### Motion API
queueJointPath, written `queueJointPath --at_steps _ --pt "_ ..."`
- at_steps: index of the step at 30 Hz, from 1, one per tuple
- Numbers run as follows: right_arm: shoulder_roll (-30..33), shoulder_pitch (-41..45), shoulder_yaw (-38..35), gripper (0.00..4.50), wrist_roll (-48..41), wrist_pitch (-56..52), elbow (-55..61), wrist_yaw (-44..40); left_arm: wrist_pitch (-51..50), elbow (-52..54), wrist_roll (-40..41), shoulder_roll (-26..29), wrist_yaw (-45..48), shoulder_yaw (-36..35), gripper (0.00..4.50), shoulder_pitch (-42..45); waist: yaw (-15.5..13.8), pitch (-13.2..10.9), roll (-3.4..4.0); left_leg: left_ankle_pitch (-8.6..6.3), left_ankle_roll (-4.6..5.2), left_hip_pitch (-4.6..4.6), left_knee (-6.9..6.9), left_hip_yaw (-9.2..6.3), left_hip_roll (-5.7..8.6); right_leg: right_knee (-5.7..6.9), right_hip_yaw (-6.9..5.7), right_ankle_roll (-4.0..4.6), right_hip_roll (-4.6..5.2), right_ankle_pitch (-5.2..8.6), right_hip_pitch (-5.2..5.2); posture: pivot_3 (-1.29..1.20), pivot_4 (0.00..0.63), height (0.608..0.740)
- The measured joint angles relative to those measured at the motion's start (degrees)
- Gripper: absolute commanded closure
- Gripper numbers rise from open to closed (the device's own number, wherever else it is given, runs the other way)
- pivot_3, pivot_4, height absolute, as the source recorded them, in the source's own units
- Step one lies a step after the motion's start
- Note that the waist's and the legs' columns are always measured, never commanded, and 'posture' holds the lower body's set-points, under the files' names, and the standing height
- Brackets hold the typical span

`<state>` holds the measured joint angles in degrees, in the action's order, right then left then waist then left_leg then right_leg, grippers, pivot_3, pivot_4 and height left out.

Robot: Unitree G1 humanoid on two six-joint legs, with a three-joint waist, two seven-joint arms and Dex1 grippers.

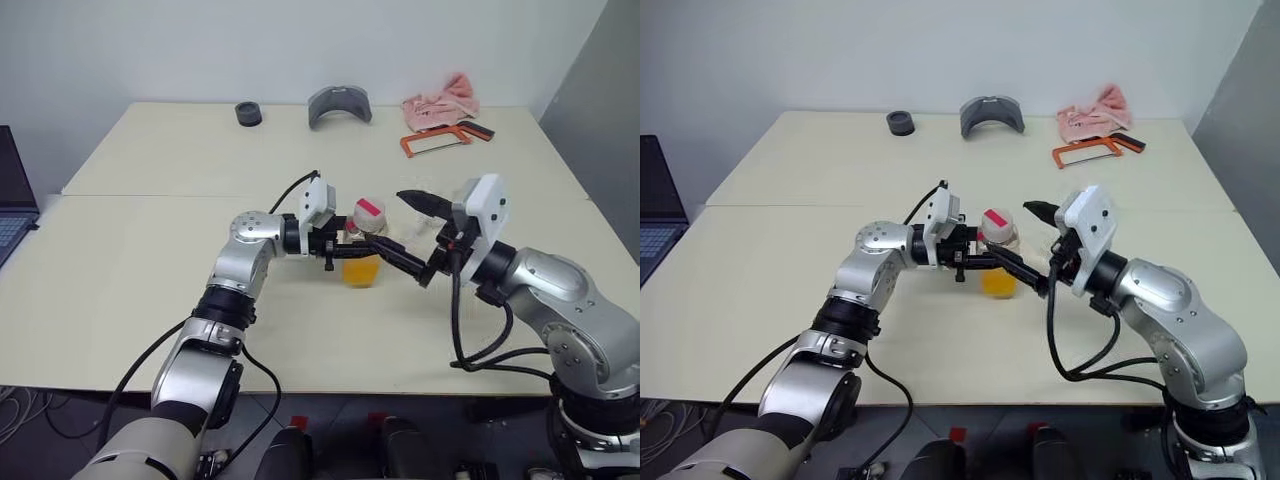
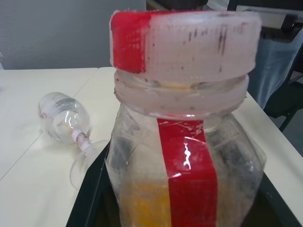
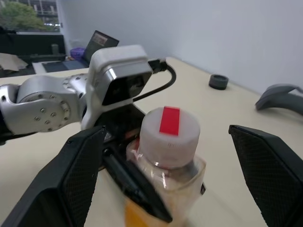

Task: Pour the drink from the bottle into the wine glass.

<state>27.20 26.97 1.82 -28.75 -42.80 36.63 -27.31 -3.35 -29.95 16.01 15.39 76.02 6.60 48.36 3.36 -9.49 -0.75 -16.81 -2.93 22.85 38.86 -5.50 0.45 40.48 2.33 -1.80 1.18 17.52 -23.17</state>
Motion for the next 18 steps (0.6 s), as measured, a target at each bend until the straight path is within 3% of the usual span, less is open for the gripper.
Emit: queueJointPath --at_steps 6,18 --pt "-2.17 2.54 3.97 0.08 4.51 1.94 -3.6 1.85 0.0 -0.01 -0.01 0.02 0.56 0.0 2.79 0.0 -0.1 0.0 0.0 0.03 -0.05 0.03 0.0 -0.03 -0.01 0.0 -0.02 0.0 0.06 0.0 0.0 0.0 0.15 0.74" --pt "-2.18 2.89 3.99 0.08 7.5 3.55 -5.6 1.64 0.0 0.0 -0.03 0.03 0.53 0.0 2.79 -0.01 -0.11 0.0 0.0 0.02 -0.04 0.03 0.0 -0.04 -0.02 0.0 -0.02 0.0 0.05 0.0 0.0 0.0 0.15 0.74"
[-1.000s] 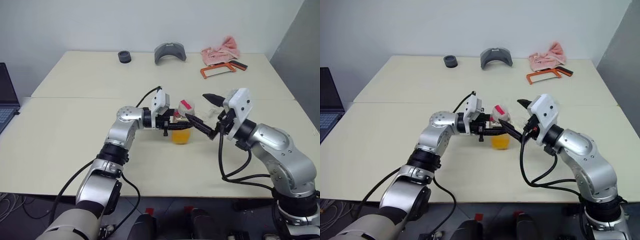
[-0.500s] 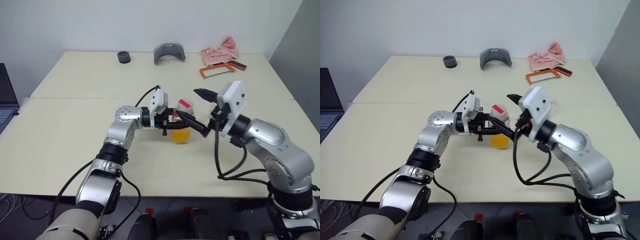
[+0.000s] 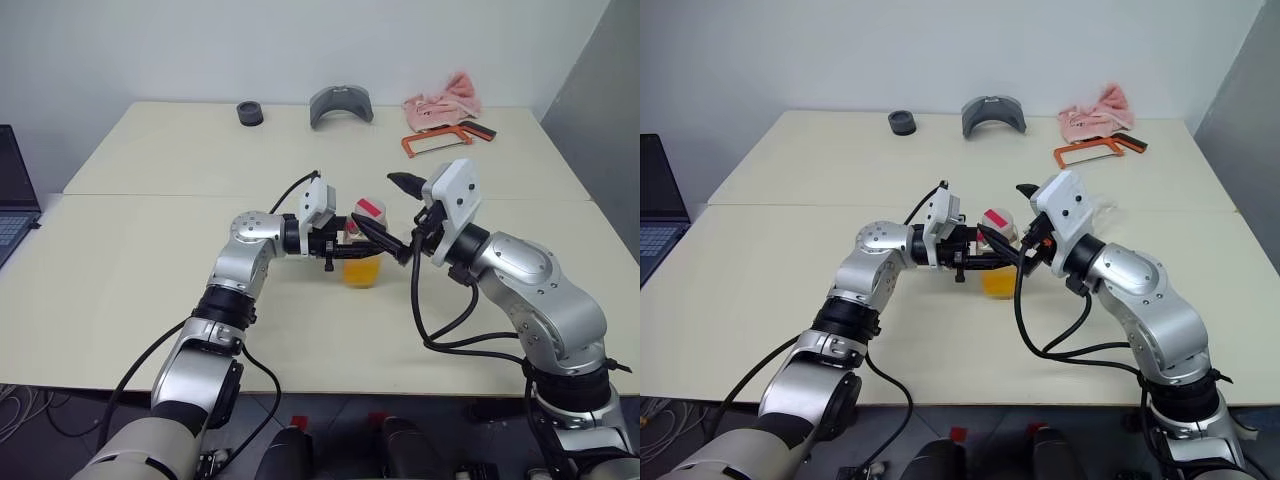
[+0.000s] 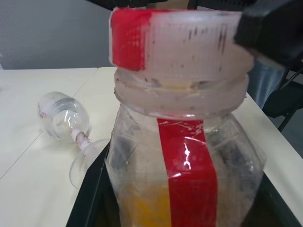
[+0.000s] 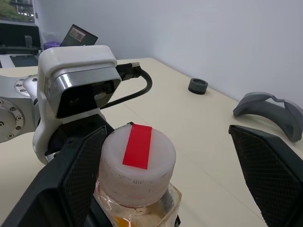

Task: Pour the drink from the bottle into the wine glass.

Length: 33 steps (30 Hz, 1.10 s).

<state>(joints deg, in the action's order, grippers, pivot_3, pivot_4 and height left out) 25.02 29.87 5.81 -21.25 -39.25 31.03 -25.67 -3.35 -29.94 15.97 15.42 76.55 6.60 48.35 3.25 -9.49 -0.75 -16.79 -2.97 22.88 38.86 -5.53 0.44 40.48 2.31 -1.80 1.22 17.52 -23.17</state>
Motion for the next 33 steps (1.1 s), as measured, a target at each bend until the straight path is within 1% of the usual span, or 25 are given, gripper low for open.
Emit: queueJointPath --at_steps 11,33 --pt "0.05 -1.25 -0.71 0.08 -0.58 -0.19 0.27 -0.31 0.0 0.0 -0.12 0.07 0.01 0.01 2.79 0.0 0.0 0.0 0.0 0.0 0.01 0.0 0.0 0.0 0.0 0.0 0.0 0.0 0.0 0.0 0.0 0.0 0.15 0.74" --pt "1.51 -2.4 -2.87 0.08 -4.79 -3.35 1.93 -0.36 0.14 0.0 -0.15 0.07 0.14 0.02 2.79 0.0 -0.02 0.0 0.0 -0.01 0.02 0.0 0.0 0.0 0.0 0.0 0.0 0.0 0.0 0.0 0.0 0.0 0.15 0.74"
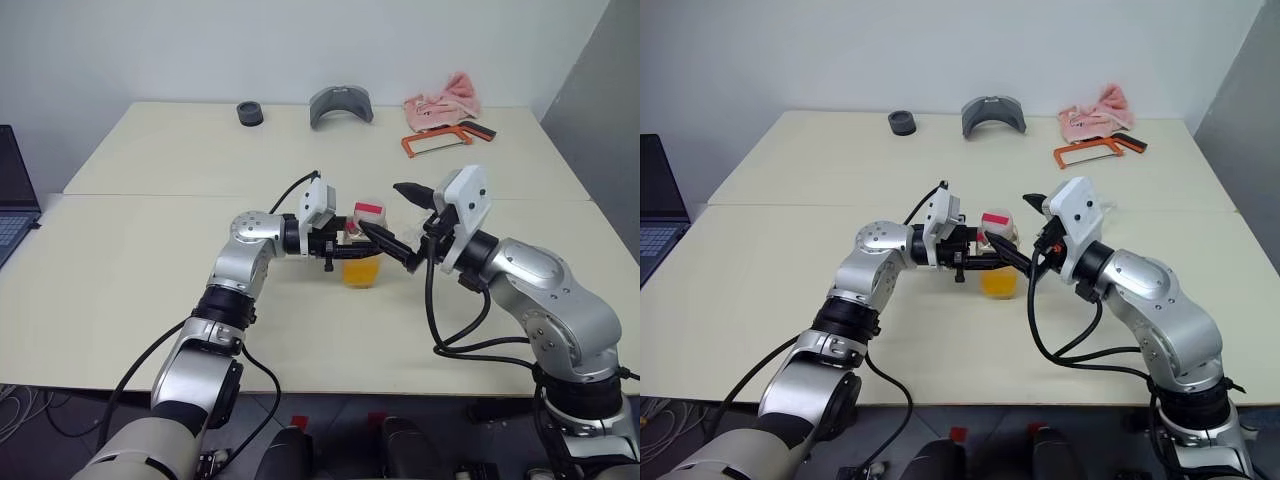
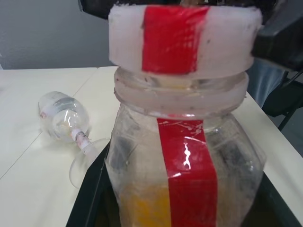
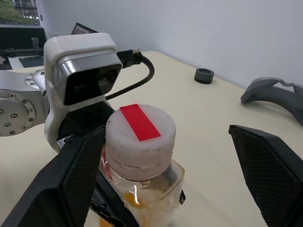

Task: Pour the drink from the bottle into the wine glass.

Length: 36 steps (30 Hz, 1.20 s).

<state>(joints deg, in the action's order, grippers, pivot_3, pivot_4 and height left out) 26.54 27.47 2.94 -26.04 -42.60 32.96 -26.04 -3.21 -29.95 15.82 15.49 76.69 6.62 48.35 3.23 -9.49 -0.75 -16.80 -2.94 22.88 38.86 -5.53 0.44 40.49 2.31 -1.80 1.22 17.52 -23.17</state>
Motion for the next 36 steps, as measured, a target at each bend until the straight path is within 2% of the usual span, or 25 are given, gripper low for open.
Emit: queueJointPath --at_steps 8,16,23,33,36 --pt "0.12 -0.4 -0.79 0.08 -1.33 -0.66 0.49 -0.13 0.0 0.0 0.0 0.02 -0.01 0.0 2.79 -0.01 -0.01 0.0 0.0 -0.01 0.02 0.0 0.0 0.0 0.0 0.0 0.0 0.0 0.0 0.0 0.0 0.0 0.15 0.74" --pt "-1.05 0.25 -4.03 0.08 -10.88 -5.96 1.16 -0.34 0.0 0.0 0.0 0.05 0.0 0.0 2.79 -0.01 -0.02 0.0 0.0 -0.02 0.03 0.0 0.0 0.0 -0.01 0.0 0.01 0.0 0.0 0.0 0.0 0.0 0.15 0.74" --pt "0.57 3.48 -1.92 0.08 -9.56 -5.48 -1.78 -1.49 0.0 0.0 -0.01 -0.01 -0.04 0.01 2.79 -0.01 0.01 0.0 0.0 -0.02 0.03 -0.01 -0.01 0.0 0.0 -0.01 0.0 0.0 -0.02 0.0 0.0 0.0 0.15 0.74" --pt "-0.3 4.92 1.4 0.08 -5.51 -2.37 -4.73 -2.84 0.02 0.07 -0.04 0.01 -0.69 0.02 2.79 -0.28 0.01 0.0 0.0 -0.01 0.02 0.0 0.0 0.0 -0.01 -0.01 0.0 0.0 -0.01 0.0 0.0 0.0 0.15 0.74" --pt "-0.51 4.95 1.61 0.66 -5.19 -1.68 -5.22 -3.16 0.02 0.07 -0.04 0.01 -0.86 0.02 2.79 -0.5 0.01 0.0 0.0 -0.01 0.02 0.0 0.0 -0.01 -0.01 0.0 0.0 0.0 -0.01 0.0 0.0 0.0 0.15 0.74"
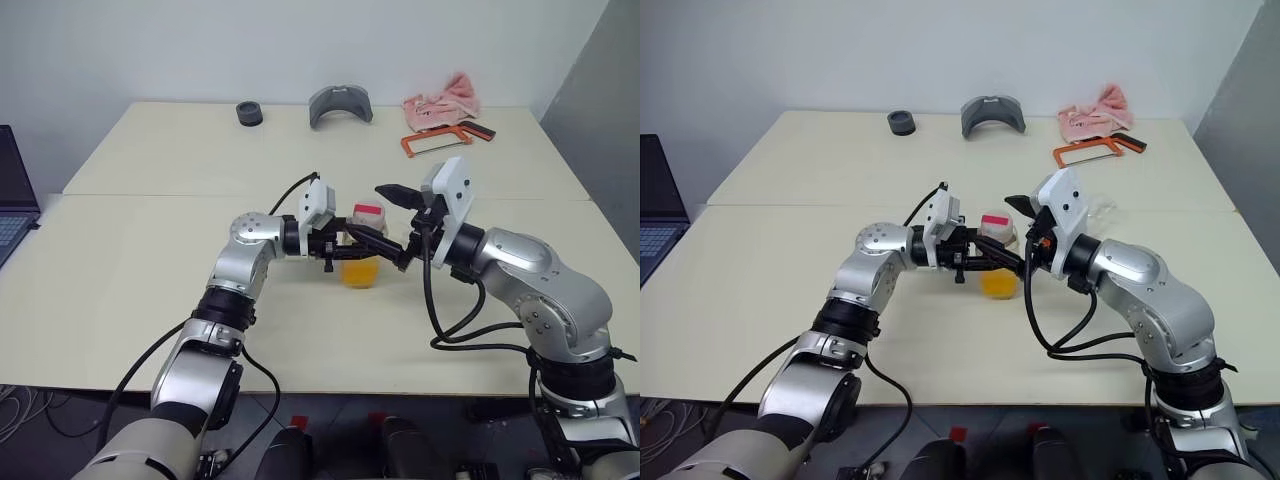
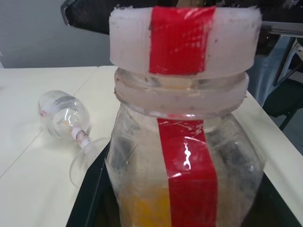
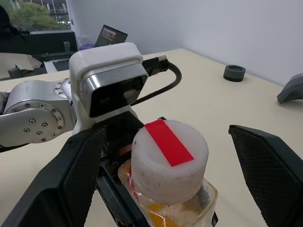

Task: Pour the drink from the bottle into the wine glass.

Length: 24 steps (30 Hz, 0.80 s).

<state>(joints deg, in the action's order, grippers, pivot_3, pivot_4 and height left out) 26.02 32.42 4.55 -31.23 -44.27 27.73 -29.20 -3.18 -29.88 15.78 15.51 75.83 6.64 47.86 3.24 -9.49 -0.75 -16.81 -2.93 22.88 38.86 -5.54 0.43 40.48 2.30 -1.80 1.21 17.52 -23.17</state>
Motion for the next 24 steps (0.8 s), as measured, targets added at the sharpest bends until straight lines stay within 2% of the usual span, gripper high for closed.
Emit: queueJointPath --at_steps 4,6,16,24 --pt "-0.04 0.01 0.36 2.1 1.13 0.62 -0.53 -0.66 0.0 0.01 0.0 0.0 -0.06 0.0 2.79 0.0 0.0 0.0 0.0 0.0 0.0 0.0 0.0 0.01 0.0 0.0 0.0 0.0 0.0 0.0 0.0 0.0 0.15 0.74" --pt "-0.11 0.01 0.82 2.67 1.63 1.18 -0.53 -0.79 0.0 0.01 0.0 0.06 -0.1 -0.02 2.79 0.0 0.0 0.0 0.0 0.0 0.0 0.0 0.0 0.0 0.0 0.0 0.0 0.0 0.0 0.0 0.0 0.0 0.15 0.74" --pt "-0.11 -0.01 1.28 2.68 3.23 2.59 -0.53 -1.74 -0.1 0.5 0.12 0.19 -0.15 -0.11 2.79 -0.08 -0.01 0.0 0.0 0.0 0.0 0.0 0.0 0.0 0.0 0.0 0.0 0.0 0.0 0.0 0.0 0.0 0.15 0.74" --pt "-0.25 -2.66 1.52 2.68 6.76 11.55 -0.52 -3.41 -0.26 2.52 1.03 0.0 -0.26 -0.3 2.8 -0.07 0.0 0.0 0.0 0.01 -0.02 0.0 0.0 0.02 0.0 0.0 0.01 0.0 0.0 0.0 0.0 0.0 0.15 0.74"
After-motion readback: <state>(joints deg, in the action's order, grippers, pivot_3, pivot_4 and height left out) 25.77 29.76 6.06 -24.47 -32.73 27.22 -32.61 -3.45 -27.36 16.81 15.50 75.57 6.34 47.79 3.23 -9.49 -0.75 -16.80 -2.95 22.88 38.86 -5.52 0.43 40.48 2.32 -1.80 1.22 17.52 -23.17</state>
